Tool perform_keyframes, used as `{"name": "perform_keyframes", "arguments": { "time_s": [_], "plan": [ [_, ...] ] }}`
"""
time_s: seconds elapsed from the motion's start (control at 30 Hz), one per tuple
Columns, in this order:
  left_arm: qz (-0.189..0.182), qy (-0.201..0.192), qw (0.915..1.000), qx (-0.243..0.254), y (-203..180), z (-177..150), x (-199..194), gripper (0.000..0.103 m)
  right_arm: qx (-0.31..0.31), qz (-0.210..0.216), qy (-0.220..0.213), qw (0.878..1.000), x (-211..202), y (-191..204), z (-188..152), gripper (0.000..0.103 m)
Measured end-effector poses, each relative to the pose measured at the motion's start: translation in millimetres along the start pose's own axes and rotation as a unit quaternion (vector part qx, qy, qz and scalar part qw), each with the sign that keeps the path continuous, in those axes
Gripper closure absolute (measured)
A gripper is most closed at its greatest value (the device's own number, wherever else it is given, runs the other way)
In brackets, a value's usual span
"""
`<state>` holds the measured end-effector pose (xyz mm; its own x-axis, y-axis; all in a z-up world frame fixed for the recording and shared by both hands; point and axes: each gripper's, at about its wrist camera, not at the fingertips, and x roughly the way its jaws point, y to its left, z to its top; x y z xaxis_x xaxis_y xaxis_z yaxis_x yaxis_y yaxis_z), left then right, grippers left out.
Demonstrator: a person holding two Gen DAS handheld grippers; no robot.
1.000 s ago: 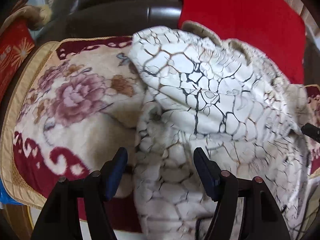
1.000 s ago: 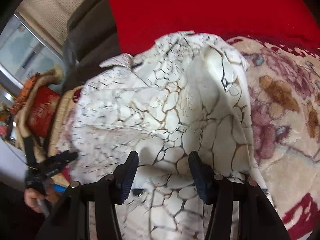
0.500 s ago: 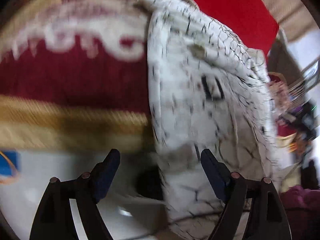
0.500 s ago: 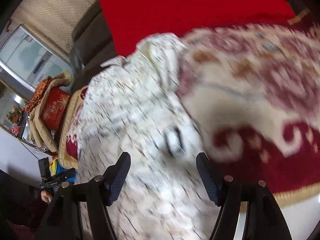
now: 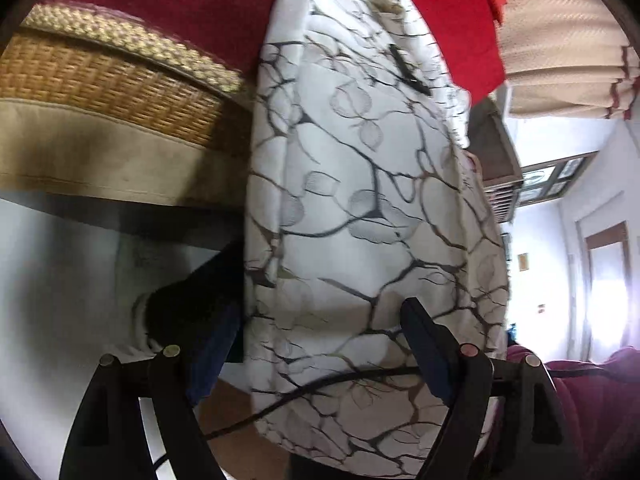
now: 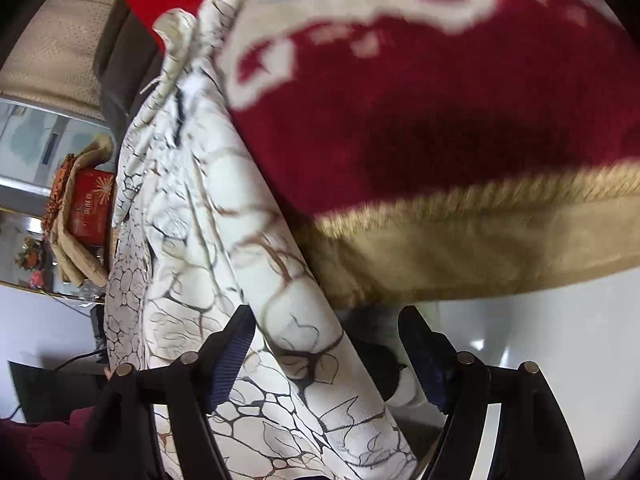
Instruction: Fold large clothes
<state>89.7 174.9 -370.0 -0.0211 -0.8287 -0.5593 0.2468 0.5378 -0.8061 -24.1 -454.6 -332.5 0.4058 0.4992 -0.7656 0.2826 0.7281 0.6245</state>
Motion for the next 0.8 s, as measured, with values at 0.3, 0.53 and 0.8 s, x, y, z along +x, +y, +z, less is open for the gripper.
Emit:
{"name": "perform_keyframes", "arguments": {
  "time_s": [0.3,0.53,0.8],
  "plan": [
    [-0.001,-0.011,0.9980,0.063,-36.0,-6.3,-4.5,0.085,-0.084,0.060,0.043,0.994,11.7,42.2,-9.1,0.078],
    [0.000,-0.020,0.9990,0.040,-28.1,14.1,-4.3,0.042,-0.146,0.113,0.000,0.983,-26.1,89.3,-3.6,0.081],
    [0.007,-0.022,0.9975,0.066,-44.1,21.6,3.5,0.097,-0.146,0.064,0.023,0.987,-7.4,97.4,-0.6,0.084]
  ]
}}
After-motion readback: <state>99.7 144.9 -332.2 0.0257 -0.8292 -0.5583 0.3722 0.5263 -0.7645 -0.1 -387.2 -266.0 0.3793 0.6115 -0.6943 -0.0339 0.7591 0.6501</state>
